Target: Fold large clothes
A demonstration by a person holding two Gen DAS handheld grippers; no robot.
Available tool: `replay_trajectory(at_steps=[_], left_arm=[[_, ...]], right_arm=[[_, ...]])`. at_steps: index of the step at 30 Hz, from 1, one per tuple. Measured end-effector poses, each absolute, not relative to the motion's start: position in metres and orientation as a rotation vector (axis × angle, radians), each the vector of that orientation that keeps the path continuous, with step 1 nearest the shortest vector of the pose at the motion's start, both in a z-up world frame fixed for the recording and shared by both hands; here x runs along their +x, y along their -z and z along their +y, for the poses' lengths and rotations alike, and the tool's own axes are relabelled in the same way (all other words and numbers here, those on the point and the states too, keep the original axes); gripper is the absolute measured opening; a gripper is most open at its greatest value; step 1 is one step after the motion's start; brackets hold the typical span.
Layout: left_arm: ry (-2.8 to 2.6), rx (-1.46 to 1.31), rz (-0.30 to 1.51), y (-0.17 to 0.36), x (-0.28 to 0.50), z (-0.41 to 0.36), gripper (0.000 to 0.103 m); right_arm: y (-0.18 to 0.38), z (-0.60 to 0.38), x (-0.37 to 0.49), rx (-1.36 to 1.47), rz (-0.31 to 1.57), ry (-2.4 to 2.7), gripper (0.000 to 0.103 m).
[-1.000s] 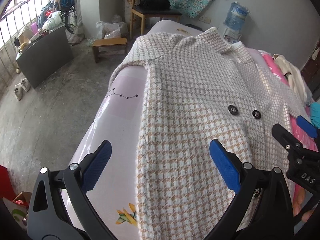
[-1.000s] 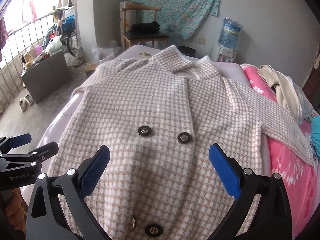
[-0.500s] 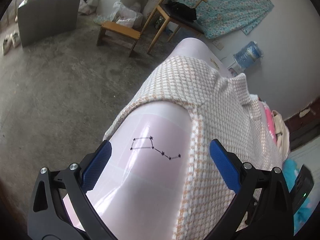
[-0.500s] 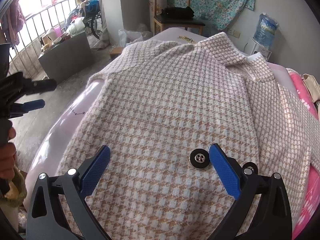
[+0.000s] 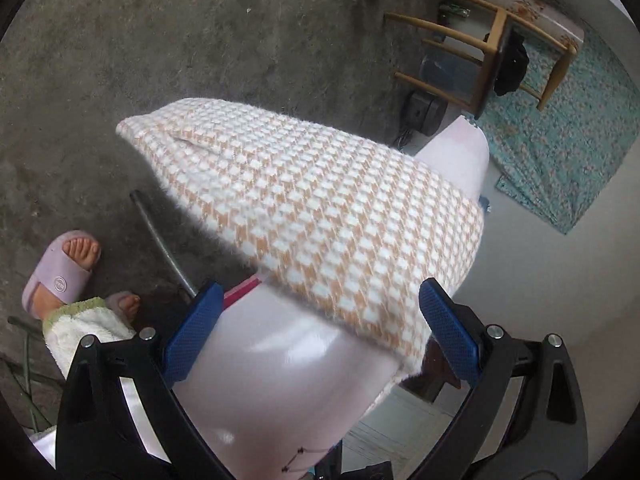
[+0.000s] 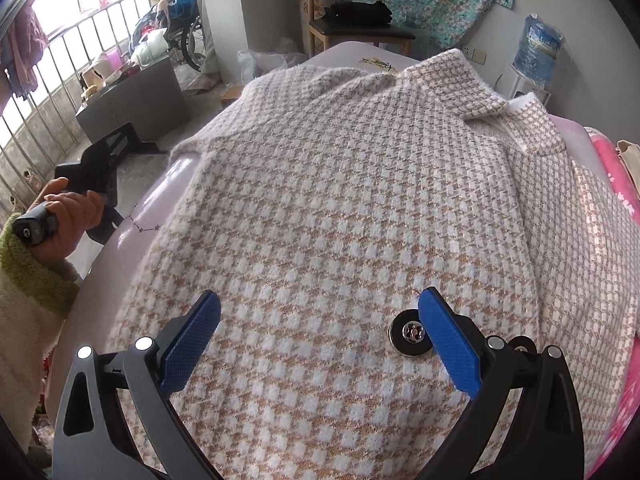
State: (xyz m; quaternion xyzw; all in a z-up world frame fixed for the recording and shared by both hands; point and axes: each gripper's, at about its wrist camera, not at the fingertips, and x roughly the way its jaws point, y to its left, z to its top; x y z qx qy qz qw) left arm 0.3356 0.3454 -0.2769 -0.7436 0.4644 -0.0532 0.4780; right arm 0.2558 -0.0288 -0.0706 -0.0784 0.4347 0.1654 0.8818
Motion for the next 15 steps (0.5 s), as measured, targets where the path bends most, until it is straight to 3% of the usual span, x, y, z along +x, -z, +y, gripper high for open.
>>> replay_trajectory(at_steps=[2, 4, 7, 12, 15], left_arm=[[0.141, -1.855, 1.153, 0.289, 0.349, 0.342, 0.094], [0.136, -1.862, 1.174, 0.296, 0.359, 0.336, 0.085], [0.093, -1.89, 1.159, 0.298, 0.363, 0.334, 0.066], [-0.054, -1.778, 1.148, 0.274, 0.361, 0.352, 0.016], [-0.152, -1.475, 1.1, 0.222, 0.36, 0.366, 0.009]], right_arm=[[0.071, -0.03, 0.258, -0.155, 0.908, -0.338, 0.097], [0.071, -0.032, 0.26, -0.144, 0.911, -0.333, 0.097], [0.072, -0.036, 0.264, -0.123, 0.917, -0.323, 0.097], [0.072, -0.041, 0.263, -0.113, 0.91, -0.317, 0.097], [0.069, -0.045, 0.259, -0.114, 0.898, -0.312, 0.097]])
